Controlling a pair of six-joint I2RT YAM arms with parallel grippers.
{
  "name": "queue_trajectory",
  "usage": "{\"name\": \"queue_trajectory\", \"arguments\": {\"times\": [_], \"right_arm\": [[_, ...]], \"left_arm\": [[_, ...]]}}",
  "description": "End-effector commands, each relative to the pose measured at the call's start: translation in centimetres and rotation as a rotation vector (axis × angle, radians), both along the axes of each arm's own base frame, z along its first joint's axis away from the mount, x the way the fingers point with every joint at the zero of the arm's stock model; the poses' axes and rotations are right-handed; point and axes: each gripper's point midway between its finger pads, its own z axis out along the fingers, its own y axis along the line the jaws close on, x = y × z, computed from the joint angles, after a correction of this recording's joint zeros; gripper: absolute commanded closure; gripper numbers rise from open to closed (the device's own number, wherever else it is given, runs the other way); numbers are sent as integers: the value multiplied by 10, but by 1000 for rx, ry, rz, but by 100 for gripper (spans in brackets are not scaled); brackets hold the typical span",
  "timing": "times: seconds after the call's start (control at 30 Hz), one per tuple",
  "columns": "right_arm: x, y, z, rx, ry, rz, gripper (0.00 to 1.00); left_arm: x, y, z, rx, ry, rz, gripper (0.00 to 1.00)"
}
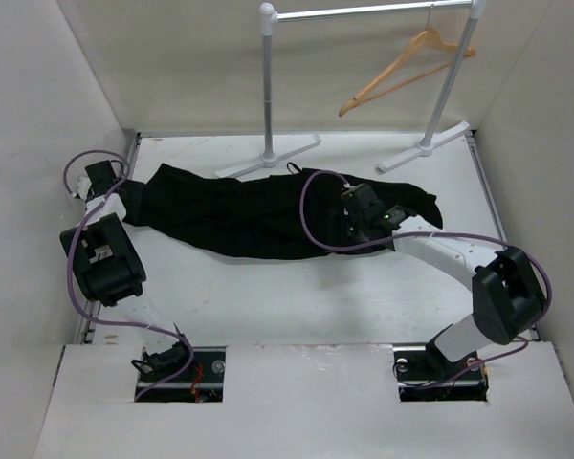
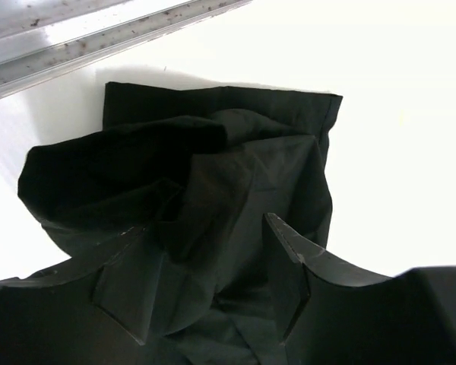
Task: Place the trousers on the hanger
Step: Fold the trousers at the center of the board.
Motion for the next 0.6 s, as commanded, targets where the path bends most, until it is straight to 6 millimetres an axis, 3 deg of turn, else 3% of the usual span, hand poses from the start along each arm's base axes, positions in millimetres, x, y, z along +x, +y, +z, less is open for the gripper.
{"name": "queue_trajectory", "arguments": {"times": [0.0, 0.07, 0.13, 0.23, 0.33, 0.47, 0.57], "right_arm": [[8, 11, 22, 81, -64, -7, 30], [9, 9, 23, 81, -64, -13, 30], [8, 7, 23, 78, -62, -13, 30], [9, 3, 22, 72, -69, -28, 30], [18, -6, 26, 80, -86, -84, 30], [32, -19, 34, 118, -109, -151, 30], [41, -32, 39, 126, -125, -206, 30]], "left_arm": [[7, 4, -3, -5, 28, 25, 51], [5, 8, -10, 5, 58, 43, 61], [4, 9, -11, 4, 71, 50, 78], [9, 6, 11, 13, 26, 42, 91], [31, -12, 66, 51, -89, -9, 95], [73, -56, 165, 86, -271, -126, 96], [88, -91, 239, 98, -401, -208, 96]]}}
